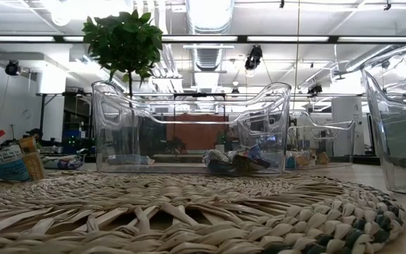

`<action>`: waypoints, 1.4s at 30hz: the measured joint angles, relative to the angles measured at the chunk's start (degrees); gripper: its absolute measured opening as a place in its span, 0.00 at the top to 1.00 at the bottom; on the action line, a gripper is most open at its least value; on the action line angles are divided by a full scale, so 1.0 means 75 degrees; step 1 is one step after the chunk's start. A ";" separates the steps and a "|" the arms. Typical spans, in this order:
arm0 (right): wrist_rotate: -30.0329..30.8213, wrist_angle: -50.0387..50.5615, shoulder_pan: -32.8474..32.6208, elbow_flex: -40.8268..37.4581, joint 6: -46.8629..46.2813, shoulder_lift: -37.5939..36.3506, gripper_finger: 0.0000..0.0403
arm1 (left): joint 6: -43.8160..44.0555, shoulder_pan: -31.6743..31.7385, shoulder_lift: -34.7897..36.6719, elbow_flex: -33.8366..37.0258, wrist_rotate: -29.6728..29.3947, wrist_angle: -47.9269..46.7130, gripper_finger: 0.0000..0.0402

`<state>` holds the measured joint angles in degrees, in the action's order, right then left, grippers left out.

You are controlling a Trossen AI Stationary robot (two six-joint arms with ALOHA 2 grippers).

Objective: Pick and place Granola Bars by type
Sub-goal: Put the red granola bar into the bottom transparent bin

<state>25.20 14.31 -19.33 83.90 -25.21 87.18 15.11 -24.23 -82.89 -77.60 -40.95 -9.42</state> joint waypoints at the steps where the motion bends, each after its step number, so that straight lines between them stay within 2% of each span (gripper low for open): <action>1: 0.0017 0.0002 0.0000 0.0000 0.0024 0.0000 0.72 | 0.0000 0.0000 0.0000 0.0000 0.0004 -0.0004 1.00; 7: 0.0024 0.0006 0.0000 0.0000 0.0153 -0.0042 0.82 | 0.0007 0.0000 0.0000 0.0000 0.0003 0.0025 1.00; 17: 0.0024 -0.0003 0.0015 0.0000 0.0193 -0.0058 0.84 | 0.0116 0.0015 0.0000 0.0000 -0.0010 0.0025 1.00; 23: 0.0011 0.0137 0.0023 0.0143 0.0269 -0.0058 0.87 | 0.0295 0.0023 0.0000 0.0000 -0.0006 -0.0016 0.95; 28: -0.0029 0.0444 0.0023 0.0361 0.0360 -0.0058 0.88 | 0.0310 0.0020 0.0023 -0.0003 0.0000 -0.0089 0.87; 40: -0.0010 0.0851 0.0017 0.0463 0.0371 -0.0121 0.88 | 0.0347 0.0017 0.0089 0.0015 0.0004 -0.0360 0.57; 42: 0.0042 0.1102 0.0016 0.0463 0.0288 -0.0173 0.89 | 0.0311 0.0012 0.0155 0.0000 0.0192 -0.0375 0.54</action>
<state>25.52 22.57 -19.22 87.37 -23.05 85.88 17.45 -24.14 -81.73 -77.60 -39.51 -12.23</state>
